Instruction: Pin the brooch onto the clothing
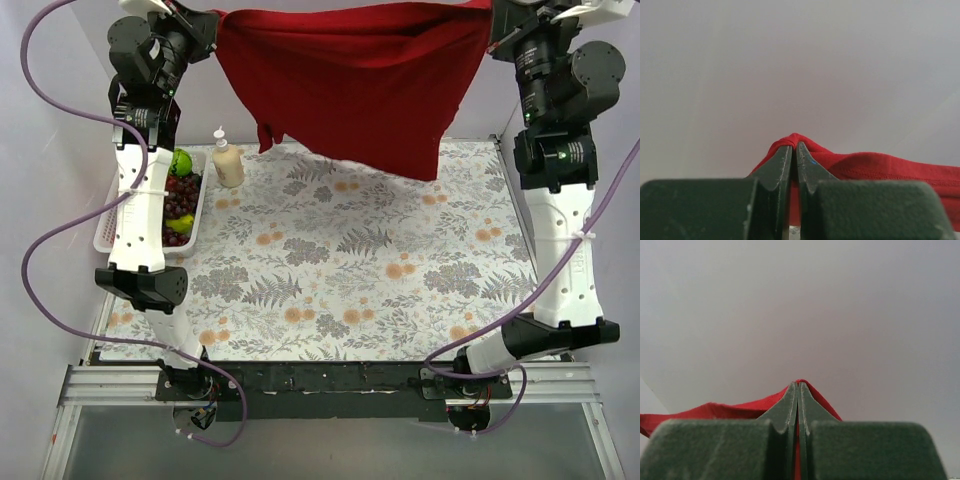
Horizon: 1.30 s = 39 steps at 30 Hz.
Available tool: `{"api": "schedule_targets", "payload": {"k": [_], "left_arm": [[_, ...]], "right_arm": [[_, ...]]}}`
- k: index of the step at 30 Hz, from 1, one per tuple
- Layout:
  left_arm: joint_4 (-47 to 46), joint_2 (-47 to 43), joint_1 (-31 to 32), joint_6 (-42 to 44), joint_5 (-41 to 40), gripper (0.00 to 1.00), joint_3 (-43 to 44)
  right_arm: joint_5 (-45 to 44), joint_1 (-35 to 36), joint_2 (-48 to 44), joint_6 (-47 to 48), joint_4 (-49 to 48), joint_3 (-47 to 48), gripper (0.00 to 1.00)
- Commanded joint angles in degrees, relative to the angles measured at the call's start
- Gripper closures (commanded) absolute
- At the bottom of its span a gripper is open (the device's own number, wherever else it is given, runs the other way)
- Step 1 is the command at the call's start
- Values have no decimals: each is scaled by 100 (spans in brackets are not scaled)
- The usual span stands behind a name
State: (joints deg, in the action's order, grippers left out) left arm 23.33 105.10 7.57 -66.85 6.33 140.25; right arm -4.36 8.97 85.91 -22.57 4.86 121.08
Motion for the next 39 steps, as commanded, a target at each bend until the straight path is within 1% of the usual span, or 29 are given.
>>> {"api": "schedule_targets", "payload": {"k": [1, 2, 4, 5, 6, 8, 9, 11, 12, 13, 15, 16, 18, 19, 20, 21, 23, 26, 29, 30, 34, 35, 39], "left_arm": [[-557, -586, -10, 76, 9, 100, -505], [-567, -874, -10, 58, 18, 100, -1099], [-706, -1244, -10, -38, 96, 100, -1900], [-751, -1420, -10, -108, 149, 100, -2722], [-795, -1848, -19, -196, 228, 100, -3279], [-979, -2246, -10, -406, 360, 100, -4220], [-1049, -2692, -2, -477, 465, 100, -5269], [-1164, -3125, -1, -722, 492, 100, -6258], [-1312, -3353, 7, -759, 614, 100, -7116], [-1305, -3765, 7, -812, 615, 100, -7534], [-1314, -4136, 25, -1022, 641, 100, -8194], [-1314, -4547, 16, -1084, 720, 100, -8833], [-1314, -4918, 34, -1312, 834, 100, -9425], [-1288, -5077, 42, -1383, 922, 100, -9898], [-1261, -5374, 51, -1462, 966, 100, -10146], [-1217, -5508, 60, -1541, 993, 100, -10323], [-1077, -5832, 51, -1787, 1002, 100, -10744], [-770, -6123, 69, -1972, 993, 100, -11017], [-226, -6300, 95, -1963, 809, 100, -11098], [89, -6404, 95, -1946, 696, 100, -11080], [549, -6721, 200, -2165, 633, 100, -11089], [654, -6774, 235, -2348, 615, 100, -11089], [1356, -6871, 271, -2482, 615, 100, -10993]], "right_arm": [[-188, -45, -643, 33, -731, -741, 99], [-231, -36, -802, 42, -811, -1474, 99], [-354, -36, -1310, -11, -995, -2260, 99], [-407, -45, -1488, -28, -1013, -2977, 99], [-434, -45, -1655, -107, -1014, -3402, 99], [-329, -62, -2147, -300, -1005, -4097, 99], [-268, -54, -2314, -388, -935, -4823, 99], [-48, -62, -2797, -573, -638, -5486, 99], [31, -71, -2973, -599, -531, -6081, 99], [-38, -62, -3314, -661, -356, -6409, 99], [-4, -62, -3667, -776, -22, -6955, 99], [-64, -71, -3947, -758, 162, -7384, 99], [-83, -62, -4282, -775, 697, -7694, 99], [-48, -71, -4371, -793, 892, -7887, 99], [31, -62, -4459, -854, 1068, -8011, 99], [101, -62, -4625, -881, 1356, -8108, 99], [286, -62, -4802, -960, 1622, -8414, 99], [383, -71, -5048, -1109, 2167, -8696, 99], [603, -62, -5207, -1171, 2659, -8890, 99], [612, -71, -5251, -1162, 2791, -8900, 99], [454, -62, -5330, -1075, 3415, -8847, 99], [393, -71, -5348, -1066, 3668, -8812, 99], [111, -62, -5426, -1048, 4249, -8575, 99]]}}
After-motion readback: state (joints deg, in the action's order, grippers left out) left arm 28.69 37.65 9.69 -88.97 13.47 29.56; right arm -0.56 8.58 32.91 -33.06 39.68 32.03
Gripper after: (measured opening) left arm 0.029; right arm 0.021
